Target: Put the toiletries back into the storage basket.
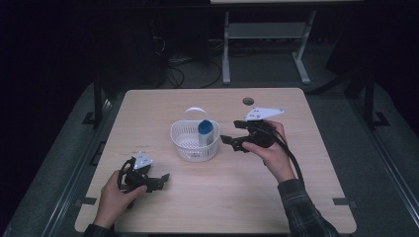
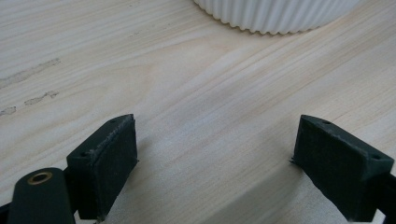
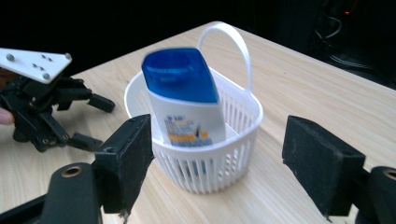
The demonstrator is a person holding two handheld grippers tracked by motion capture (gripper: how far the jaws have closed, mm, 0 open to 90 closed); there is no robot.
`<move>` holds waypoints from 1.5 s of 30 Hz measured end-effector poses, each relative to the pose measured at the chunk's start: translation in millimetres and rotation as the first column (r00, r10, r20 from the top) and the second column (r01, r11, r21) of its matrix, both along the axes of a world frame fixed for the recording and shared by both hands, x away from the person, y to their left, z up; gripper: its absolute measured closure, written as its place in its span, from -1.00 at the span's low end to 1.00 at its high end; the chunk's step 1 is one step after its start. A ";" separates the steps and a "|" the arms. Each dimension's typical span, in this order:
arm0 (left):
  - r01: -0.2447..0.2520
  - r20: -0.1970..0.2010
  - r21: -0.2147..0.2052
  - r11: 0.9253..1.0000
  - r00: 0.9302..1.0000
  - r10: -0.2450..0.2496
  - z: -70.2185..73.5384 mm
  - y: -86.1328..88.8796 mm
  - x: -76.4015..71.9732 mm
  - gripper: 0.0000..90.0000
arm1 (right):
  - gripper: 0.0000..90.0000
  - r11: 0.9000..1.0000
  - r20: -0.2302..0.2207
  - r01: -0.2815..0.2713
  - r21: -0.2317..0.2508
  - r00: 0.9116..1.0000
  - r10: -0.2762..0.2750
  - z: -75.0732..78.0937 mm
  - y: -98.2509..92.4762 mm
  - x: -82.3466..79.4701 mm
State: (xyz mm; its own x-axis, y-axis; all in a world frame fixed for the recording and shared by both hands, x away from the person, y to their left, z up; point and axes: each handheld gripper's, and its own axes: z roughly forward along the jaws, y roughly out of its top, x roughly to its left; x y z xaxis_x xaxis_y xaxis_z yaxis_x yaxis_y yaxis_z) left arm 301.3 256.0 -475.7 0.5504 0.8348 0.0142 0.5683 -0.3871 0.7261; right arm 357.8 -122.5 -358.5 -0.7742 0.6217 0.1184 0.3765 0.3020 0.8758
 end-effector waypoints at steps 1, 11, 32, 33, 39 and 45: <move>0.000 0.000 0.000 1.000 1.000 0.000 0.0 0.0 0.0 -0.72 | -0.49 1.000 0.000 0.009 -0.009 1.000 -0.009 -1.0 -2.8 -2.0; -0.001 -0.002 -0.002 1.000 1.000 0.001 0.1 -0.1 -0.1 -0.72 | -0.50 0.998 -0.008 0.064 -0.015 0.998 -0.064 -10.8 -35.4 -22.4; 0.001 -0.001 0.000 1.000 1.000 -0.001 0.0 0.1 -0.1 -0.72 | -0.50 0.990 -0.062 0.122 -0.077 0.990 -0.127 -49.4 -79.1 -57.3; 0.001 -0.001 -0.001 1.000 1.000 -0.001 -0.1 0.0 -0.1 -0.72 | -0.50 0.989 -0.063 0.124 -0.081 0.990 -0.129 -51.3 -81.0 -59.2; 0.001 -0.001 -0.001 1.000 1.000 -0.001 -0.1 0.0 -0.1 -0.72 | -0.51 0.986 -0.088 0.137 -0.096 0.985 -0.146 -61.1 -93.0 -70.4; 0.001 0.000 0.000 1.000 1.000 -0.001 -0.1 0.1 -0.1 -0.72 | -0.50 0.980 -0.103 0.162 -0.117 0.979 -0.174 -70.0 -104.4 -78.0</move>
State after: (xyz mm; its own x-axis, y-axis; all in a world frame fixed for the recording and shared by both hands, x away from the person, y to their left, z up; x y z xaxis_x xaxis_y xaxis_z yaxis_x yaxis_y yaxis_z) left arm 301.2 256.1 -475.8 0.5512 0.8343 0.0137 0.5682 -0.3873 0.7261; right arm 279.8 -226.9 -428.6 -0.6430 0.7558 0.1239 0.5237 0.3159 0.7912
